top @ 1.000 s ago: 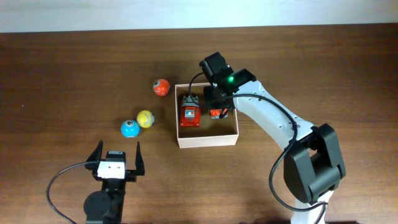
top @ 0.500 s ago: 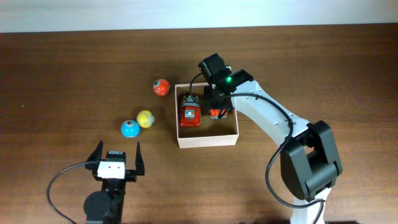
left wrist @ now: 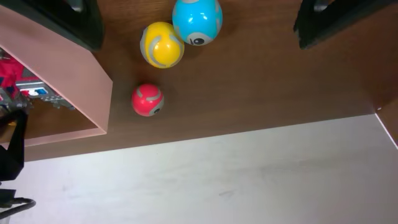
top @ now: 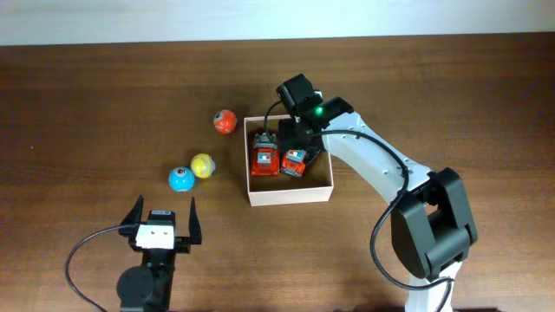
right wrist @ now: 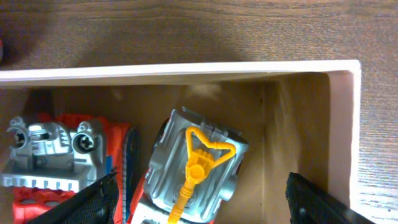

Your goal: Pack container

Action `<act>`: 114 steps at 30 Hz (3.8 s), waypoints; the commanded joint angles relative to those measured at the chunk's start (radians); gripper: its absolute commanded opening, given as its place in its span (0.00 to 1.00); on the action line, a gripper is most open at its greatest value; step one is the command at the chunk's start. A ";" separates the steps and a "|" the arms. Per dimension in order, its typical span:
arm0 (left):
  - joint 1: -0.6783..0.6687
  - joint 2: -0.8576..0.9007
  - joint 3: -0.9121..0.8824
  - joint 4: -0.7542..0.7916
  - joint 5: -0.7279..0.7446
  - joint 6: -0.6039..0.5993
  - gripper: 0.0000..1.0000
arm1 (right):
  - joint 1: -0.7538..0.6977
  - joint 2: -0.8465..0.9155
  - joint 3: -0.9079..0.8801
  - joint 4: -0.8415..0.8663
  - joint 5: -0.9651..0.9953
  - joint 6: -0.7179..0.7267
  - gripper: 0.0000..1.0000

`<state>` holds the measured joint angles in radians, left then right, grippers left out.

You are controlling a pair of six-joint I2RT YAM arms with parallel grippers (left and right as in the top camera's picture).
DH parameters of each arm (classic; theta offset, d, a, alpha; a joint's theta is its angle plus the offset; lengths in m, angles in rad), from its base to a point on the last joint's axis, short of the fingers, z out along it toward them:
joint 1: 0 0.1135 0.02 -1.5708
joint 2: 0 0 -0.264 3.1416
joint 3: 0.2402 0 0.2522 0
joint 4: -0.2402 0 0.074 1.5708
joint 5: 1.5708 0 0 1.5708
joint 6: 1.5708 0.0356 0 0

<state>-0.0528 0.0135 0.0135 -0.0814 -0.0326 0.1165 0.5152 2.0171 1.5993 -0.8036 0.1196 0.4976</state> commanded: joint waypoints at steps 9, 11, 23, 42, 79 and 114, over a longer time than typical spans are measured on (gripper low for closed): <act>0.006 -0.008 -0.004 -0.002 0.011 0.016 0.99 | 0.006 0.003 0.022 0.017 0.030 -0.047 0.81; 0.006 -0.008 -0.004 -0.002 0.011 0.016 0.99 | 0.007 0.003 0.022 0.024 0.031 -0.057 0.81; 0.006 -0.008 -0.004 -0.002 0.011 0.016 0.99 | 0.008 0.004 0.022 0.077 -0.046 -0.101 0.81; 0.006 -0.008 -0.004 -0.002 0.011 0.016 0.99 | 0.008 0.004 0.022 0.101 -0.130 -0.140 0.81; 0.006 -0.008 -0.004 -0.002 0.011 0.016 0.99 | -0.051 0.066 0.022 0.145 -0.195 -0.214 0.81; 0.006 -0.008 -0.004 -0.002 0.011 0.016 0.99 | -0.054 0.041 0.333 -0.231 -0.227 -0.352 0.23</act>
<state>-0.0528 0.0135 0.0135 -0.0811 -0.0326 0.1165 0.4530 2.0697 1.8927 -0.9947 -0.0872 0.1478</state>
